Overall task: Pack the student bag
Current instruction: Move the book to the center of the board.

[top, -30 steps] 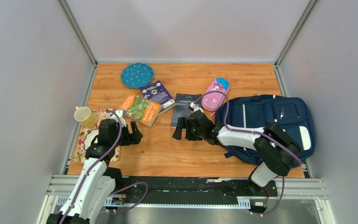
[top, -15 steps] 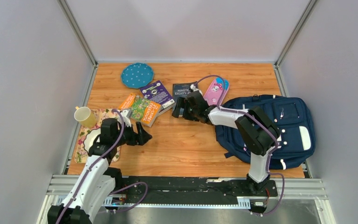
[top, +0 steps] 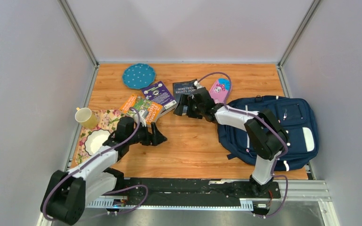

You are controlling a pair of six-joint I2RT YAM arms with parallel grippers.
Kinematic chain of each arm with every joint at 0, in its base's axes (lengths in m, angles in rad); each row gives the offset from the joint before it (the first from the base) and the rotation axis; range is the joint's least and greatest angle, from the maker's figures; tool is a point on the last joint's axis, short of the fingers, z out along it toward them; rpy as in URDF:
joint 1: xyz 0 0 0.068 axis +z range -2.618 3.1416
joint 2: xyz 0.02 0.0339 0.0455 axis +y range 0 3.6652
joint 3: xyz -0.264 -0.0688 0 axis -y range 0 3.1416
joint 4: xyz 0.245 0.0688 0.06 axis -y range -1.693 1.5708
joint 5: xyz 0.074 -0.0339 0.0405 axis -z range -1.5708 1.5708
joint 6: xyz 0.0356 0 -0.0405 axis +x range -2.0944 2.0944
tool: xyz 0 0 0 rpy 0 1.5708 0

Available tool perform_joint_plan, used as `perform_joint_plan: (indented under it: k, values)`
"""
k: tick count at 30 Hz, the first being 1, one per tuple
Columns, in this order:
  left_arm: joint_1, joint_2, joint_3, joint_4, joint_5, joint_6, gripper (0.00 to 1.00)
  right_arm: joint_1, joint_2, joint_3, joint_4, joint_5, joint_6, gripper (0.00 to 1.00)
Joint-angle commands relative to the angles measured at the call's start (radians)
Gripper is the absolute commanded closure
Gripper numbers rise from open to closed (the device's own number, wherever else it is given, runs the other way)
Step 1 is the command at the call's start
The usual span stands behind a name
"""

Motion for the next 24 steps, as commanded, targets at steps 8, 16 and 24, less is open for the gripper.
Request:
perform_joint_plan:
  k: [8,16,24]
  values:
    - [-0.005,0.433,0.256,0.106,-0.223,0.157,0.14,-0.006,-0.194,-0.058,0.02,-0.001,-0.016,0.04]
    - [0.061,0.555,0.405,0.005,-0.34,0.235,0.14,-0.019,-0.231,-0.072,0.01,-0.007,-0.024,0.04]
    - [0.167,0.661,0.526,-0.041,-0.268,0.267,0.14,-0.04,-0.221,-0.064,0.003,-0.03,-0.024,0.04]
